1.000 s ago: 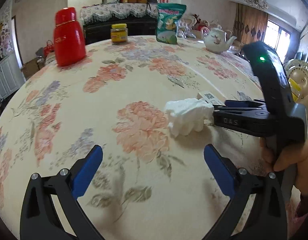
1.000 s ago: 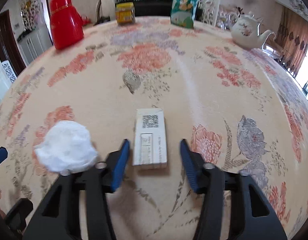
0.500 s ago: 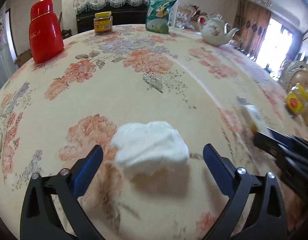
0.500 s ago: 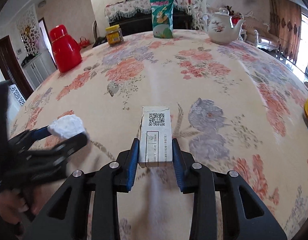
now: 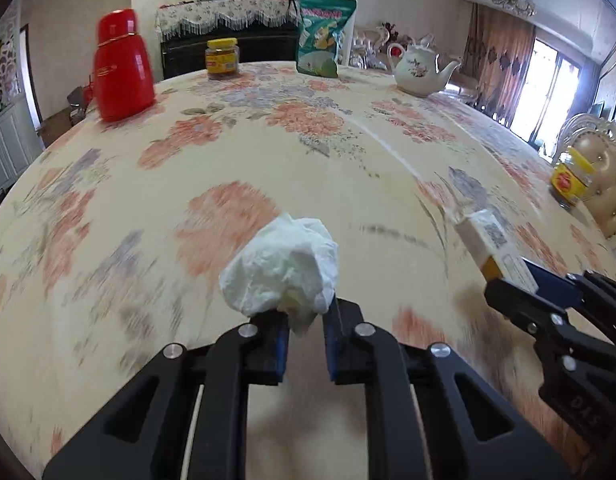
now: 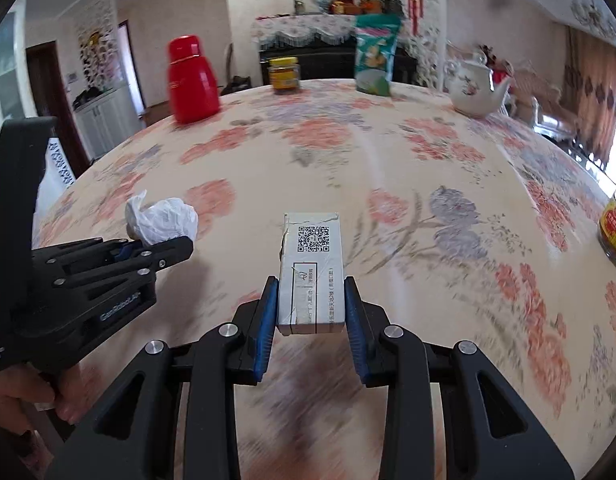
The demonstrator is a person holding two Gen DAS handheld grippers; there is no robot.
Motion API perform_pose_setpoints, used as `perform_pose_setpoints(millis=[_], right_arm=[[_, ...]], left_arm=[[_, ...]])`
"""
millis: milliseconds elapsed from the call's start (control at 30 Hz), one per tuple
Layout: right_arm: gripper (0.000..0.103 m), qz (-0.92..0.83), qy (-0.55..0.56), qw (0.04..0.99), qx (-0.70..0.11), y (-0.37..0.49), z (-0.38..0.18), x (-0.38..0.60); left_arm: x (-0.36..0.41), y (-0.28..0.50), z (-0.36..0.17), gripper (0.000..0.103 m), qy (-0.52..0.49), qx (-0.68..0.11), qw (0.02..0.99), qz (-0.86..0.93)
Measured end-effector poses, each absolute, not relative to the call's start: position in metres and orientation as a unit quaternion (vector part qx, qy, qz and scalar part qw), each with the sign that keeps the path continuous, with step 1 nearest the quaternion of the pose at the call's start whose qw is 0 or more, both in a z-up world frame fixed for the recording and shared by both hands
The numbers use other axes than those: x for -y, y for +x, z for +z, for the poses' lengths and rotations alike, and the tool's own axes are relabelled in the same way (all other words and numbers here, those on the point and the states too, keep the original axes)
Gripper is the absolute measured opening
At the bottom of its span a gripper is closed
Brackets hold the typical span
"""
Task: Collect trash
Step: 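Carry the tissue and small box to the pink bin and open both tools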
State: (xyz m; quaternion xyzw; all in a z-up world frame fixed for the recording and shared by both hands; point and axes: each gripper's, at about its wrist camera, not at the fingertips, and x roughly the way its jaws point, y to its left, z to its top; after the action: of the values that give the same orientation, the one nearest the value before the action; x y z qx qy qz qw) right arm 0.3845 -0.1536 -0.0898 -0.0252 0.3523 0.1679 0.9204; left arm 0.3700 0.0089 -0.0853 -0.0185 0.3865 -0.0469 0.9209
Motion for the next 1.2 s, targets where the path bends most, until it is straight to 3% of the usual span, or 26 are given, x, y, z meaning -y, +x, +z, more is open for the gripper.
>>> perform_pose_setpoints(millis=[500,1200], right_arm=[[0.032,0.192,-0.018,0.928,-0.320,0.266,-0.088,0.127],[0.032,0.205,-0.022,0.936,-0.287,0.210,-0.077,0.102]], left_arm=[[-0.041,0.203,-0.063,0.015,-0.020,-0.316,0.947,-0.045],[-0.074,0.125,-0.052,0.015,-0.023,-0.260,0.965,-0.015]])
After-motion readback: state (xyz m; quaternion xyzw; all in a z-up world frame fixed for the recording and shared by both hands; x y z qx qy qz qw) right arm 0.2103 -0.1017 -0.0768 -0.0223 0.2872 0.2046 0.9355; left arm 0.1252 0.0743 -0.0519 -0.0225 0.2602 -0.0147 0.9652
